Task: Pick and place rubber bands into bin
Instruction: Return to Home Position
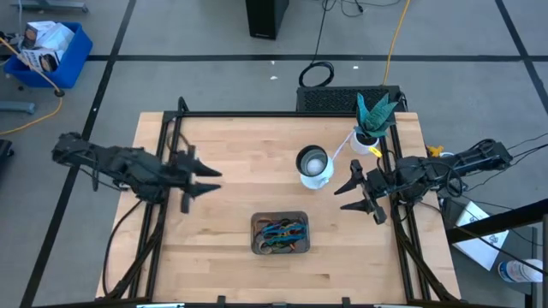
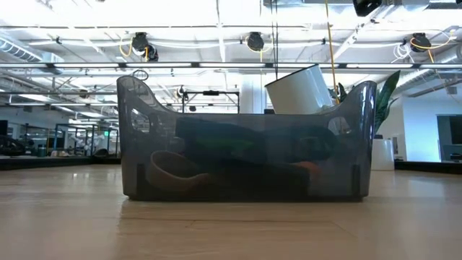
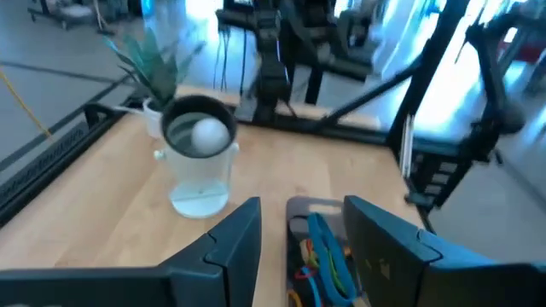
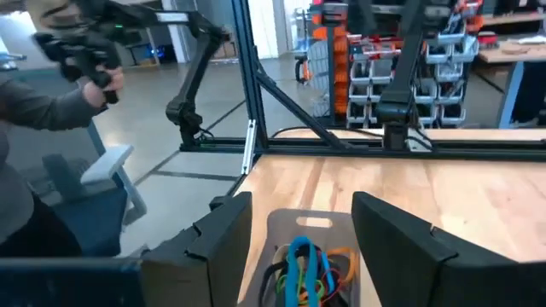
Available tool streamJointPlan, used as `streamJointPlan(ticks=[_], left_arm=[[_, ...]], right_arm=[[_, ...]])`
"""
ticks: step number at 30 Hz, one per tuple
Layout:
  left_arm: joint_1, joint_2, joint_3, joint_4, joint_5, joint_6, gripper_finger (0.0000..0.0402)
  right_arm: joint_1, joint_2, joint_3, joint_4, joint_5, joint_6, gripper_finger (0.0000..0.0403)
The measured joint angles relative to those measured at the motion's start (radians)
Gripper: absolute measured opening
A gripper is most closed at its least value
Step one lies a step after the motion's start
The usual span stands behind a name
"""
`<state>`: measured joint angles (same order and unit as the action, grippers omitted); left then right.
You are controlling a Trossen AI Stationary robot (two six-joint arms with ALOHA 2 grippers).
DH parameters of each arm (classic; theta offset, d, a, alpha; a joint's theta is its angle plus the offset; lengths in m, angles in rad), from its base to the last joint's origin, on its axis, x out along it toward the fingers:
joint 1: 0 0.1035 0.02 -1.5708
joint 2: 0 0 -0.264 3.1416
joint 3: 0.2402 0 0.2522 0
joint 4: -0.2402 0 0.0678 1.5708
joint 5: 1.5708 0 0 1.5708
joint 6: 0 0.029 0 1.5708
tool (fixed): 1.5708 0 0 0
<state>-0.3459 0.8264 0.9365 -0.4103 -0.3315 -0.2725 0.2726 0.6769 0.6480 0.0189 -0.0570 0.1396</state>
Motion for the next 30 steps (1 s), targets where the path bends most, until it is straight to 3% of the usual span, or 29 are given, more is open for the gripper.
streamJointPlan(ticks=[5, 13, 24, 30], left_arm=[[0.065, -0.255, -0.196, 0.07, 0.052, 0.002, 0.0175], [0.136, -0.548, -0.366, 0.069, 0.071, 0.015, 0.0175], [0.149, -0.794, -0.554, 0.071, 0.073, -0.026, 0.0175], [0.15, -0.822, -0.609, 0.069, 0.07, -0.045, 0.0175]], right_arm=[[-0.013, -0.066, -0.084, 0.02, -0.026, 0.022, 0.0196], [-0.046, -0.252, -0.254, 0.142, -0.052, 0.024, 0.0196], [-0.047, -0.39, -0.388, 0.209, -0.051, 0.024, 0.0196], [-0.047, -0.453, -0.452, 0.258, -0.05, 0.028, 0.0196]])
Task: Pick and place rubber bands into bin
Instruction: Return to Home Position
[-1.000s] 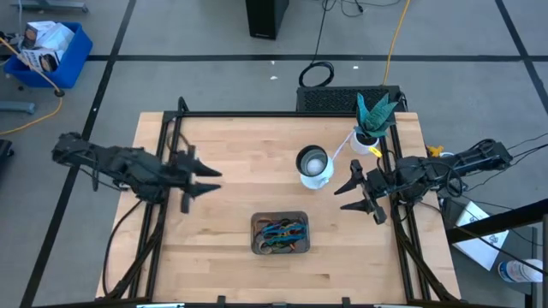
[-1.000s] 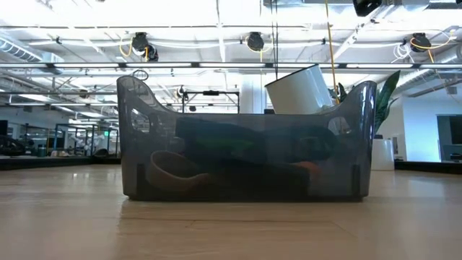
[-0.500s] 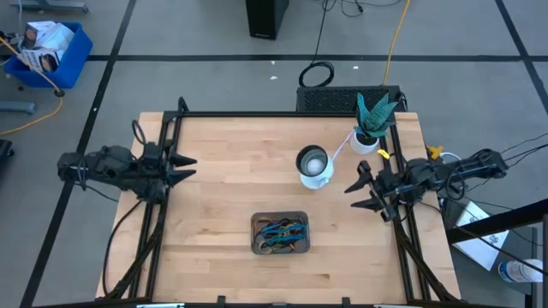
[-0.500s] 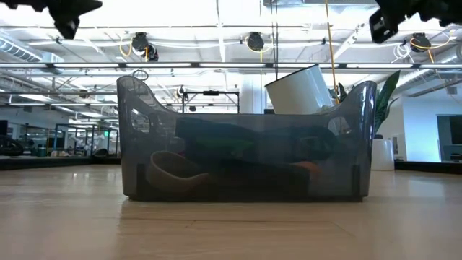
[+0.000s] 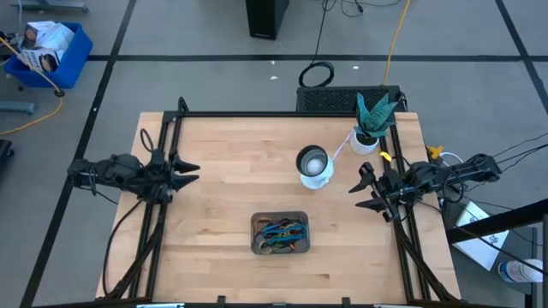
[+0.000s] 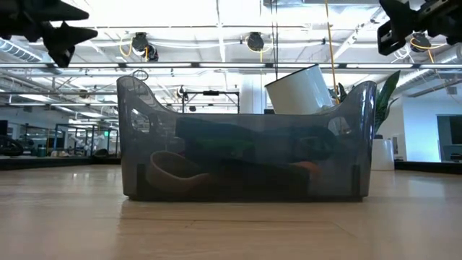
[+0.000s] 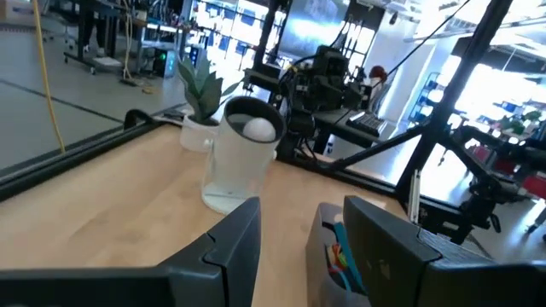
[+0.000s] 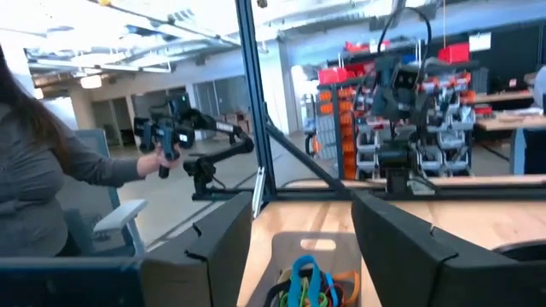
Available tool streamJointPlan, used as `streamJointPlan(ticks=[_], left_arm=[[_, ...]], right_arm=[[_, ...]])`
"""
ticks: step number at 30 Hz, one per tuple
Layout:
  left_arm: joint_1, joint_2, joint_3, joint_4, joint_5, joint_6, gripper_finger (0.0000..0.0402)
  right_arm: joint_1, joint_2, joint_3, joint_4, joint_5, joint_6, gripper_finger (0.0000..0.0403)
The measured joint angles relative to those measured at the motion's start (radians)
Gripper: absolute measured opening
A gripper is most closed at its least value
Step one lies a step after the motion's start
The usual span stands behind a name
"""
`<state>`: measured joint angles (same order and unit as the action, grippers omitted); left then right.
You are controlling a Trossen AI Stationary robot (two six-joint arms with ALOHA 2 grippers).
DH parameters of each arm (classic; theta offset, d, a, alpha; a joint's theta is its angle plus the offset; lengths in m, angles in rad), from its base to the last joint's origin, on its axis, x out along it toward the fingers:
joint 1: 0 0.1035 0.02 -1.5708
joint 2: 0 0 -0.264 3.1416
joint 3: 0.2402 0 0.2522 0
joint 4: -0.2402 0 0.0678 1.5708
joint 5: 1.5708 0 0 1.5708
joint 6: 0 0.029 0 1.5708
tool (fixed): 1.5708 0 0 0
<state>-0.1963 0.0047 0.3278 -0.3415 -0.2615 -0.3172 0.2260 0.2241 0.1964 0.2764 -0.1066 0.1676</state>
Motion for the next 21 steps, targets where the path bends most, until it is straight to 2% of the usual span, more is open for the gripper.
streamJointPlan(ticks=[18, 21], left_arm=[[0.0, -0.001, -0.206, 0.225, 0.001, -0.018, 0.0175], [0.0, 0.0, -0.232, 0.211, 0.001, -0.039, 0.0175]], right_arm=[[0.0, -0.042, -0.022, 0.004, 0.001, 0.003, 0.0196], [0.0, -0.042, -0.022, 0.003, 0.001, -0.011, 0.0196]])
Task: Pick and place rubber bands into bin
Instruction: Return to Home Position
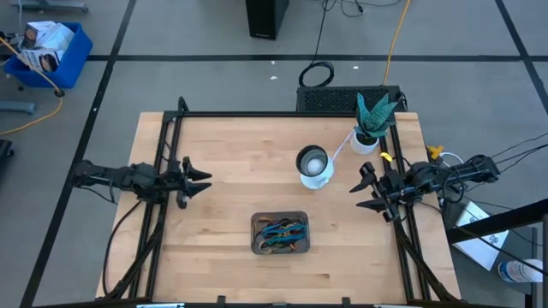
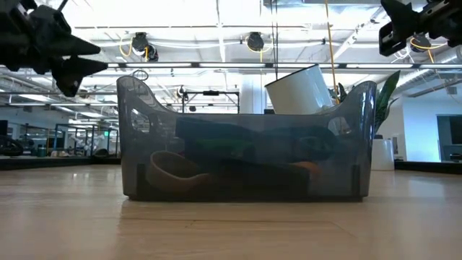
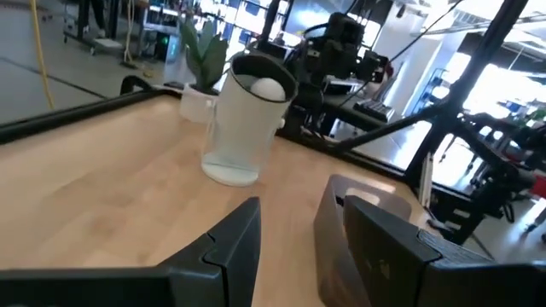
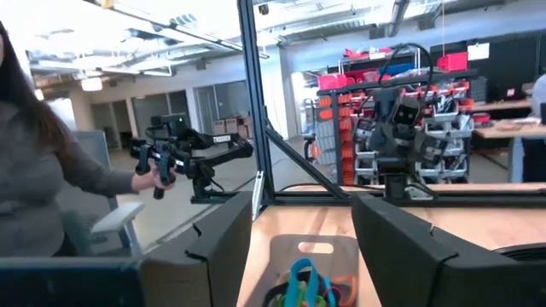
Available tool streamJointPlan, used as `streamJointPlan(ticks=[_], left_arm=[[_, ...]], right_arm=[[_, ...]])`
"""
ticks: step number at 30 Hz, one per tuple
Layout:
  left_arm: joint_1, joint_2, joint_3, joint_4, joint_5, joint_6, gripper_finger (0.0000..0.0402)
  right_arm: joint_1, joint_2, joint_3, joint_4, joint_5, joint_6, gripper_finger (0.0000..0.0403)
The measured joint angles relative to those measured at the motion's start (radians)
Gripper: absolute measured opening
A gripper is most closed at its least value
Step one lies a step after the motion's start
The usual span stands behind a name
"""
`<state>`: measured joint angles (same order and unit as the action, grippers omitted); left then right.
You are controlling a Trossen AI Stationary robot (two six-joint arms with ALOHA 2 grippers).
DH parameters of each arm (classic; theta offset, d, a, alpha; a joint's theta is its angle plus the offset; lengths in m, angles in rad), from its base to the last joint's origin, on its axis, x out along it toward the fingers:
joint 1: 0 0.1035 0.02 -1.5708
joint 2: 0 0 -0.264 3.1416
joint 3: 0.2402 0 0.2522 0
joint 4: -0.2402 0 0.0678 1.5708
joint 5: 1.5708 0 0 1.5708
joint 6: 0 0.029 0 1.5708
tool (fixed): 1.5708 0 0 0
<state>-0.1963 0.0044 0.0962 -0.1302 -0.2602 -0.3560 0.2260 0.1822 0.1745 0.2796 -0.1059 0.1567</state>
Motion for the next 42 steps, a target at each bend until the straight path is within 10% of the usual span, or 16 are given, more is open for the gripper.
streamJointPlan(ticks=[42], left_arm=[[0.0, 0.004, -0.027, 0.003, -0.08, 0.011, 0.0175]], right_arm=[[0.0, -0.003, -0.123, -0.089, 0.0, -0.012, 0.0196]])
